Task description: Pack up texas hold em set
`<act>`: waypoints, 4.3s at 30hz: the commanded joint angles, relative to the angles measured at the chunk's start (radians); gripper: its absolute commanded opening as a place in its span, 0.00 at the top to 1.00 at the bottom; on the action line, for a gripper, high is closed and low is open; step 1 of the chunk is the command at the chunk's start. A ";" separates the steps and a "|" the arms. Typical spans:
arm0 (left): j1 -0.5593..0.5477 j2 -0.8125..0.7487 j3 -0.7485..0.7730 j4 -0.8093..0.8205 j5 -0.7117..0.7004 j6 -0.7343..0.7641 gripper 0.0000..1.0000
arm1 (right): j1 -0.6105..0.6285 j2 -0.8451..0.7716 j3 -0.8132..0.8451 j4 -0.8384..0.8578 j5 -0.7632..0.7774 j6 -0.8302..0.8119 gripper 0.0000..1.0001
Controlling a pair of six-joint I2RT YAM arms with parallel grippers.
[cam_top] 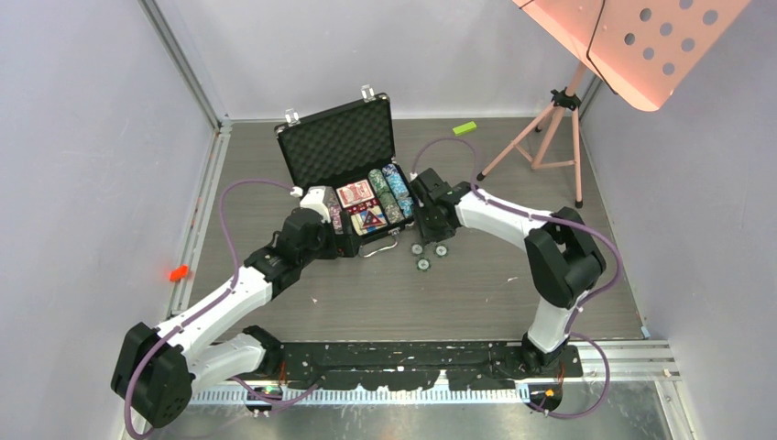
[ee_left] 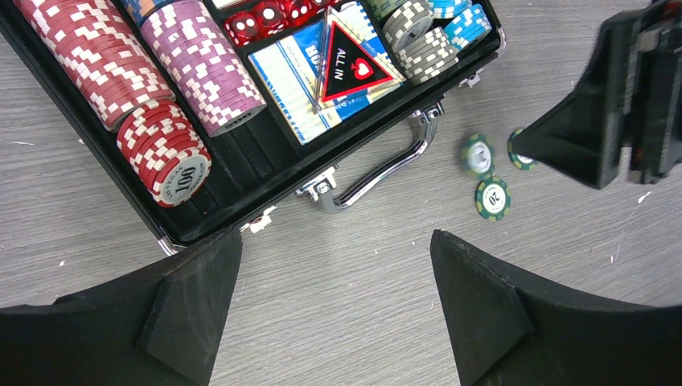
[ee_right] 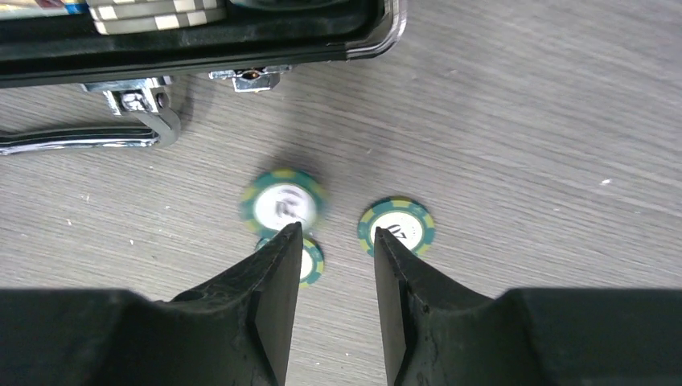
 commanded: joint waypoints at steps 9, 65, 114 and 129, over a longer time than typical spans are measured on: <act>0.005 0.002 0.048 0.028 -0.007 0.001 0.09 | -0.044 -0.113 -0.044 0.000 -0.002 0.014 0.52; 0.005 -0.045 0.031 0.002 -0.030 -0.004 0.08 | 0.124 0.014 0.128 -0.078 0.106 0.038 0.66; 0.005 -0.034 0.030 0.006 -0.019 -0.009 0.08 | -0.064 -0.013 -0.085 0.021 0.054 0.075 0.28; 0.005 -0.037 0.029 0.001 -0.023 -0.006 0.08 | -0.078 -0.016 -0.113 0.036 -0.001 0.095 0.60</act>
